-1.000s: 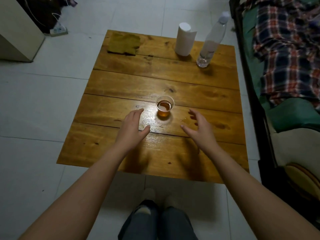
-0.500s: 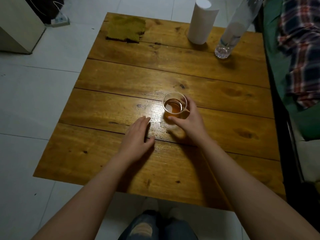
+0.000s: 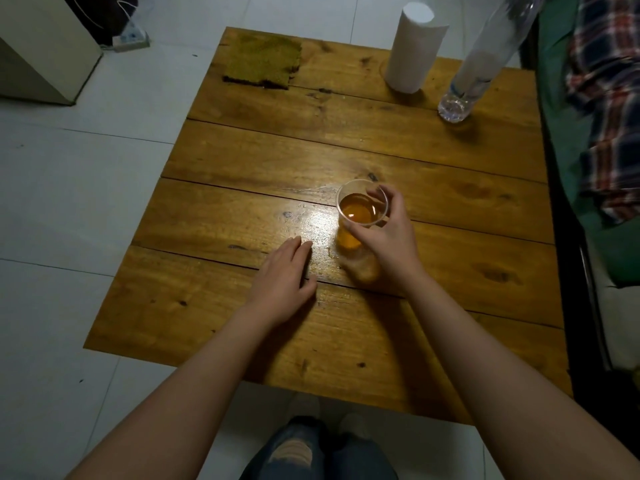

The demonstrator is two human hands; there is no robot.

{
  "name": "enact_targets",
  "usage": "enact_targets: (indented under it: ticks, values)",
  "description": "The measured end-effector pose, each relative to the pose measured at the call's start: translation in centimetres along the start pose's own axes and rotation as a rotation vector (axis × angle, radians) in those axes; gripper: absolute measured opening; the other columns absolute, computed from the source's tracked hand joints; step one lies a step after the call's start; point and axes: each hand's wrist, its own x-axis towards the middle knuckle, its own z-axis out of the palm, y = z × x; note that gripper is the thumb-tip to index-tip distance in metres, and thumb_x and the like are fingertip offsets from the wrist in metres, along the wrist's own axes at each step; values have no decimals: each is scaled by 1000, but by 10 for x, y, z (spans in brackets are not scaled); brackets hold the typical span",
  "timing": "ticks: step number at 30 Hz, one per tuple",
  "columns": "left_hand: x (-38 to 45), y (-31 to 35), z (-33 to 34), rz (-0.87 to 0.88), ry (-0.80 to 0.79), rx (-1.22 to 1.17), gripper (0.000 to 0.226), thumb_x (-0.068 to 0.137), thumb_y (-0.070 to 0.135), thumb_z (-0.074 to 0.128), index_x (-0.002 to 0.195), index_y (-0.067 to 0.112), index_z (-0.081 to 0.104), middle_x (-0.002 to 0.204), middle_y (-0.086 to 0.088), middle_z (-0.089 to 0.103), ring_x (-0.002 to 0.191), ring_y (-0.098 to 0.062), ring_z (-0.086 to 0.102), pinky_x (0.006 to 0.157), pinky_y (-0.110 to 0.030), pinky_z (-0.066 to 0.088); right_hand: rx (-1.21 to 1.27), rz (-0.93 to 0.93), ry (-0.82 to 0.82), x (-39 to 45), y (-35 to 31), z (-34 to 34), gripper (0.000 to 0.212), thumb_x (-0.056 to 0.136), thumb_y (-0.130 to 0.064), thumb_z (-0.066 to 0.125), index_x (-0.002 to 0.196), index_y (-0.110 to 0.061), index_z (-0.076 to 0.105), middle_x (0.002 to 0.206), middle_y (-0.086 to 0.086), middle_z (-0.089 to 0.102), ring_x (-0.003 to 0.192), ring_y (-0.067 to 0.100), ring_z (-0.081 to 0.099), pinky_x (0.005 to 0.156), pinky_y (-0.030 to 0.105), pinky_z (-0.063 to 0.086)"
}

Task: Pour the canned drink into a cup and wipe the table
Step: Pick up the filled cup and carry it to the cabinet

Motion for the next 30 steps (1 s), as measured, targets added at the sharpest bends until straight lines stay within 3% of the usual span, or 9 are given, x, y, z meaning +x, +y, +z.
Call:
enact_targets:
  ticks: [6,11,15,19,25,30]
  values:
    - [-12,24,-40,-29,11,-251,56,90,26,53,141,16,33,146,-5,36,135,-19,30,110,-32,25,27,-37,-10,-17,-54,-26,75,66,-19,82,125,-28,37,114,-20,51,106,-4,51,91,19,44]
    - [-41,52,-93,-58,5,-500,52,89,19,54,138,20,38,141,-3,42,132,-18,36,108,-39,33,10,-65,-66,-45,-107,-49,72,65,-20,82,118,-36,36,113,-26,50,106,-11,50,86,11,41]
    - [-78,70,-129,-100,-5,-721,49,87,12,52,134,25,42,133,0,50,122,-13,43,96,-30,38,-13,-103,-140,-75,-150,-67,72,66,-19,81,120,-34,36,113,-26,48,103,-16,46,83,4,40]
    - [-121,85,-151,-165,12,-953,46,86,0,49,127,21,48,122,0,55,118,-13,48,93,-29,45,-10,-153,-215,-107,-183,-77,72,67,-21,81,121,-33,35,116,-22,48,109,-10,47,87,9,42]
    - [-186,87,-160,-256,68,-1104,46,83,-14,43,116,18,52,111,-2,60,105,-14,56,72,-13,50,-12,-216,-375,-154,-210,-76,75,68,-24,79,128,-27,34,125,-14,48,116,2,46,92,18,43]
    - [-238,79,-163,-352,136,-1155,48,84,-15,41,124,11,50,115,-7,60,107,-15,57,72,-13,49,-20,-266,-519,-184,-228,-60,77,68,-24,79,132,-21,34,130,-7,48,118,6,46,94,22,43]
